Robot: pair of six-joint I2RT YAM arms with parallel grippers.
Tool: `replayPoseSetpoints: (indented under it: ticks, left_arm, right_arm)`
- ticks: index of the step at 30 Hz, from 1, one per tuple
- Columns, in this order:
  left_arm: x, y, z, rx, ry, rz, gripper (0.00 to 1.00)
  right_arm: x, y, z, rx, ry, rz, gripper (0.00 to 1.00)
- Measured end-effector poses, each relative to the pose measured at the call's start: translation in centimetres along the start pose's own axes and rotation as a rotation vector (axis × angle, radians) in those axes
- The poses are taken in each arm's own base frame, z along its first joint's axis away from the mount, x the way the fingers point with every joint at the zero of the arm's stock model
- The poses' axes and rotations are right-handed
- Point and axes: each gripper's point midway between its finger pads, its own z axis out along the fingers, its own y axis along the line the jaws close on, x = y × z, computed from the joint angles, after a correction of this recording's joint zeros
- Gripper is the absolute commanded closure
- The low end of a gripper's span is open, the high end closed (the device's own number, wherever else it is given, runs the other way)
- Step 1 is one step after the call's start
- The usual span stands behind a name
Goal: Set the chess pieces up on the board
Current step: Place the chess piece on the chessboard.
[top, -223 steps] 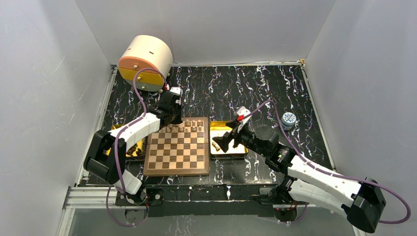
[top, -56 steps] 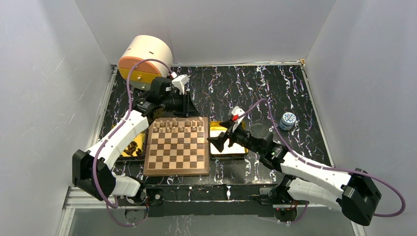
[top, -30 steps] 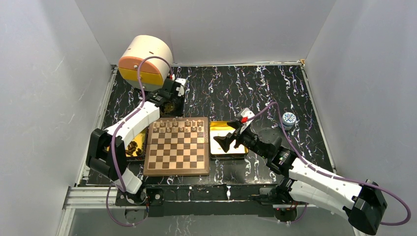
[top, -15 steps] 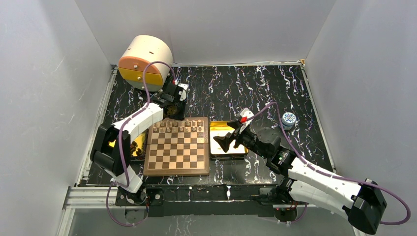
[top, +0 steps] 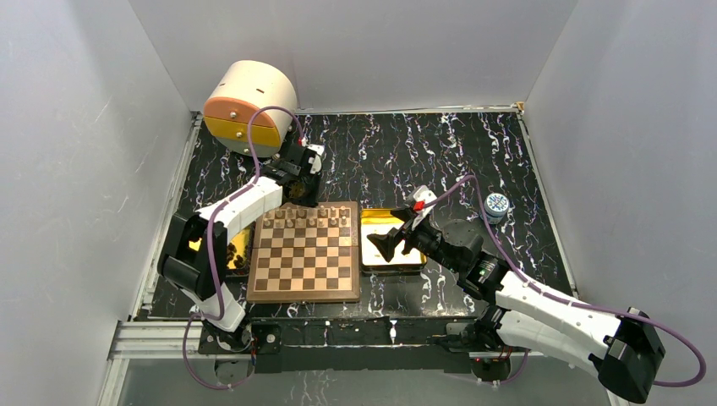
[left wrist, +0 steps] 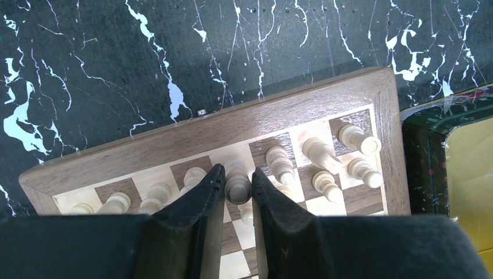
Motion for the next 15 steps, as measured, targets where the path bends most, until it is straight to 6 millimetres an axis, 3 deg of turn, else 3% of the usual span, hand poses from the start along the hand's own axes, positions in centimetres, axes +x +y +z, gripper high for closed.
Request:
replayPoseSetpoints:
  ticks: [15]
  left_arm:
    - [0.64,-0.09,0.90,0.004,0.024,0.002,0.79]
  right_arm:
    - [0.00,-0.04,0.00,0.002,0.000,-0.002,0.01]
